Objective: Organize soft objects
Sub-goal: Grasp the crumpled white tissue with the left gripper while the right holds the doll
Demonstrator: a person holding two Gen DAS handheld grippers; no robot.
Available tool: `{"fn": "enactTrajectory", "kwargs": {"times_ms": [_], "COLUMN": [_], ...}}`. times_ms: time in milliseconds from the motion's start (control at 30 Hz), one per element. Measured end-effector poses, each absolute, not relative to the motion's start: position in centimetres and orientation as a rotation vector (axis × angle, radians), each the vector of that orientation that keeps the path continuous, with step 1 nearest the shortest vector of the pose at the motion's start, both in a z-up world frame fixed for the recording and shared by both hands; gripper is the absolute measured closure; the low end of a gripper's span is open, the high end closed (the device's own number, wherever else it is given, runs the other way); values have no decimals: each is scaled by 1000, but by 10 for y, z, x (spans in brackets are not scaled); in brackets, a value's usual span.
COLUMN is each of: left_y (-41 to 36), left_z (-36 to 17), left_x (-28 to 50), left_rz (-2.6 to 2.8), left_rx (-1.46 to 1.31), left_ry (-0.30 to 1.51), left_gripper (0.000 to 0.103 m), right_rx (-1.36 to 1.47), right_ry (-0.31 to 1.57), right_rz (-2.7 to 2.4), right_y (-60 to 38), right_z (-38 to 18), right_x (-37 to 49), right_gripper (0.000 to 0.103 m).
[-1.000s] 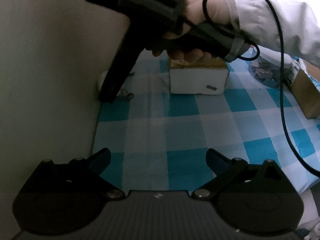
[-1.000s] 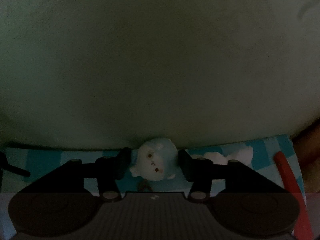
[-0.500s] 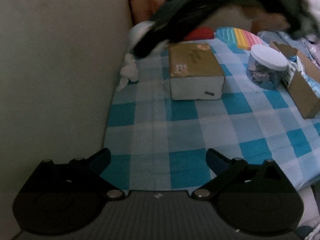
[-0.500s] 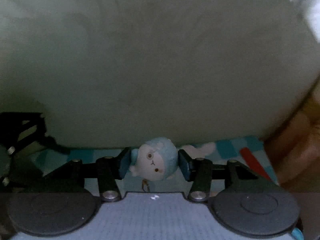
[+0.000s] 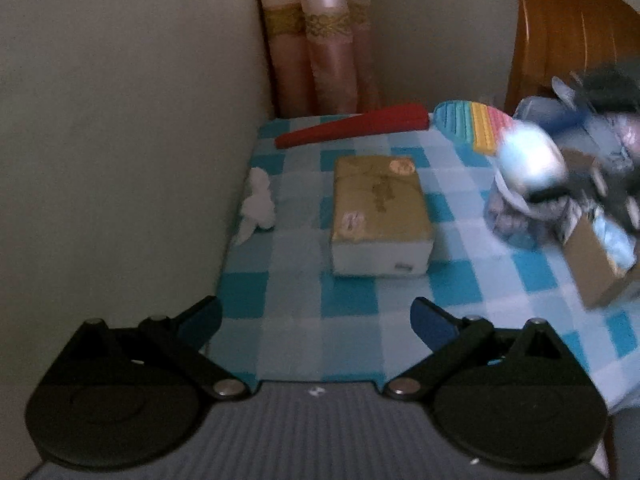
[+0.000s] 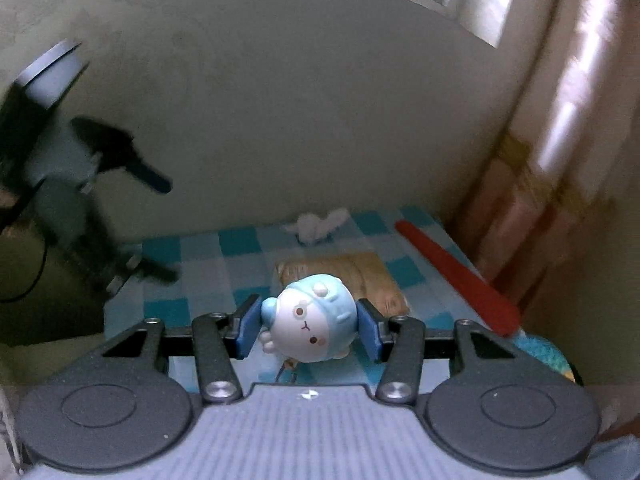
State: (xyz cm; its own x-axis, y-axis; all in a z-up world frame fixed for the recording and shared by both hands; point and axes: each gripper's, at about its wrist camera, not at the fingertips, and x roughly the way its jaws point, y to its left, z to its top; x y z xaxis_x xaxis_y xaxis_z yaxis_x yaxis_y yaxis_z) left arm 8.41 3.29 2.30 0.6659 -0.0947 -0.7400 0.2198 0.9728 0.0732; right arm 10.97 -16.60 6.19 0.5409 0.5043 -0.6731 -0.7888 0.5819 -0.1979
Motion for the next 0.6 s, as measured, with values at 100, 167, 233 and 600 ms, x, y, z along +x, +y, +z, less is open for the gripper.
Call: {"fn": "enactTrajectory", "kwargs": {"times_ms": [100, 167, 233, 600], "left_y": [24, 18, 12, 8], "left_z": [27, 29, 31, 21], "left_x": [110, 126, 142, 234], "left_rz": [-160, -139, -115, -29], "left_rx": [154, 171, 185, 156], "left_ry": [839, 845, 850, 989], "left_gripper": [12, 21, 29, 32], "right_rx": [-510, -503, -490, -434], "right_ry": [626, 632, 643, 648], "right_rz": [788, 775, 777, 800], "right_y": [-181, -187, -193, -198], "right_z": [53, 52, 47, 34], "right_x": [100, 93, 91, 94], "right_gripper": [47, 47, 47, 47]}}
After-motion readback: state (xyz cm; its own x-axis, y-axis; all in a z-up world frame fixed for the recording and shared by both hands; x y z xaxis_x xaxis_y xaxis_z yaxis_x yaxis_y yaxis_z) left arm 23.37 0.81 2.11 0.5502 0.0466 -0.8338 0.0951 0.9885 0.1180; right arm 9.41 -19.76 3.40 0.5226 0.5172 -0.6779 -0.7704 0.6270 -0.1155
